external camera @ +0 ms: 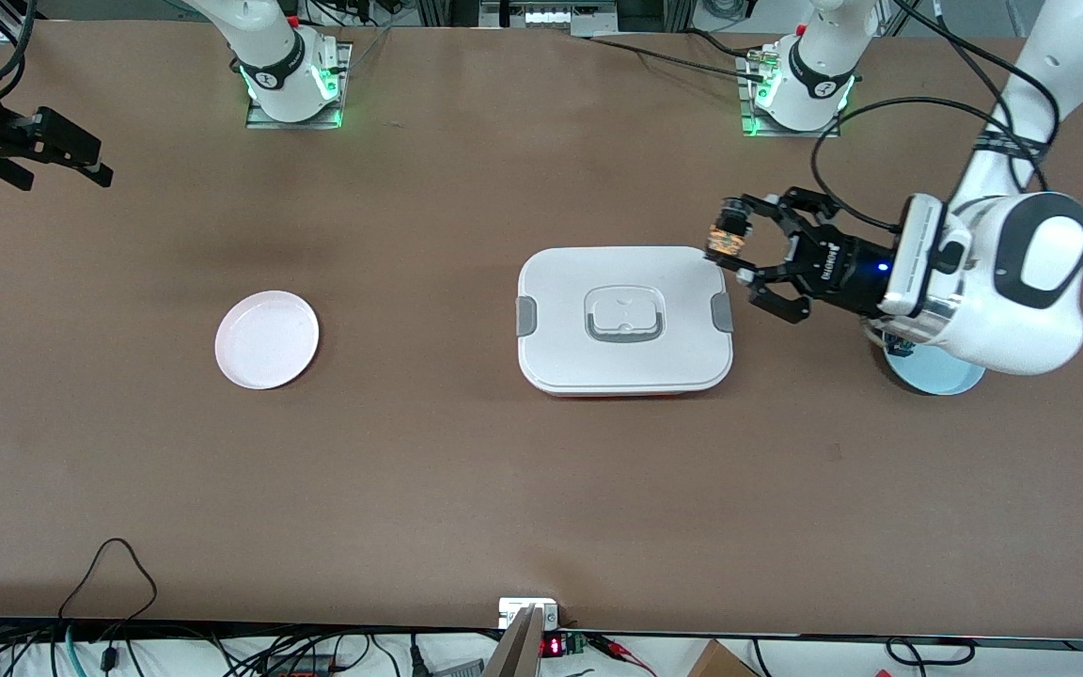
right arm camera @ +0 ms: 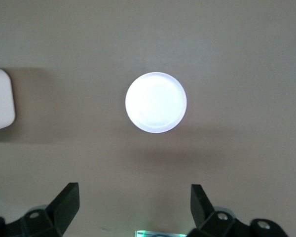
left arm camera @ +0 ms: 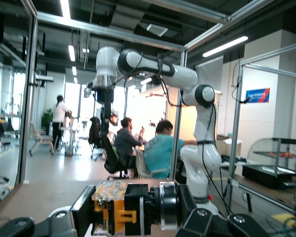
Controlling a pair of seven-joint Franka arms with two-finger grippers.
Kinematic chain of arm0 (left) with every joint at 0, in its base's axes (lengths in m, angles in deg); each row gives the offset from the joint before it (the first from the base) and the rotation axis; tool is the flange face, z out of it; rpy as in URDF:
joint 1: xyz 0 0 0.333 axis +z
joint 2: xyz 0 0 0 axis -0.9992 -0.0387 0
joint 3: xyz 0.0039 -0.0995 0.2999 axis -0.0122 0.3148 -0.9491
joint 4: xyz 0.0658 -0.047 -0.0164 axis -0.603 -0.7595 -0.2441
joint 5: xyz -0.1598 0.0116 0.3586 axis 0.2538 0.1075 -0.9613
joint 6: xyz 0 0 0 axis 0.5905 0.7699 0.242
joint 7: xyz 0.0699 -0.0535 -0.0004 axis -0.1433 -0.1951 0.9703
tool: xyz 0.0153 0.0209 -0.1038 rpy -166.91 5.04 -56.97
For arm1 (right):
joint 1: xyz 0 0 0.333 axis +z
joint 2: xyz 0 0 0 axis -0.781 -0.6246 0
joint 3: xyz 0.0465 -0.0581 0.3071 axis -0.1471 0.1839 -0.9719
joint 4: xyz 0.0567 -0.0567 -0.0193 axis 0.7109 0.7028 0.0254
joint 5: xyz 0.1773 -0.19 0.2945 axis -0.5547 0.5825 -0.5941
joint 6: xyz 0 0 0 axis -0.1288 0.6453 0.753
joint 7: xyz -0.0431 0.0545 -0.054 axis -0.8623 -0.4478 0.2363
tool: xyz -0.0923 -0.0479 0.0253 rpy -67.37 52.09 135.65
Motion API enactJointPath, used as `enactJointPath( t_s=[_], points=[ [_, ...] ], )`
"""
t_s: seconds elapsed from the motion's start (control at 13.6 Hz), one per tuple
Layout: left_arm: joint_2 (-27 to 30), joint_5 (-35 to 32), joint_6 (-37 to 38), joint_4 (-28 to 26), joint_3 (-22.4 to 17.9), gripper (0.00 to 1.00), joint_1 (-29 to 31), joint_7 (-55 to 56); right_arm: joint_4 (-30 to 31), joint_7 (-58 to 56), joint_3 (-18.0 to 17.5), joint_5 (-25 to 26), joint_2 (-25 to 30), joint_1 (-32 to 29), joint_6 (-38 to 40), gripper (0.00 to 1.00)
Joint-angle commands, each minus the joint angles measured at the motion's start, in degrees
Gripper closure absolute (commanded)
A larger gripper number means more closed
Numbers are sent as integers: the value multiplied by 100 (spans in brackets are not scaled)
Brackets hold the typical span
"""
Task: Transfer orange switch to right arm and place
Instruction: 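Lift the orange switch with the left gripper toward the box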
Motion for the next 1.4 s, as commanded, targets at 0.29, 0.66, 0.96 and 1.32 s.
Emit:
enactJointPath(
  t_s=[0.29, 0.66, 0.96, 1.32],
  points=[
    [117, 1003, -1784, -404, 1220, 100, -1, -517, -73, -52, -41, -1887, -163, 41, 643, 0],
    [399, 1003, -3305, -396, 1923, 100, -18, -465, -82, 1, -51, -3345, -575, 279, 442, 0],
    [390, 1231, -3958, -413, 2224, 100, -79, -473, -90, 36, -59, -4725, -989, 393, 345, 0],
    [399, 1978, -4099, -808, 2619, 100, -36, -491, -64, 45, -59, -6546, -1332, 1138, -918, 0]
  ],
)
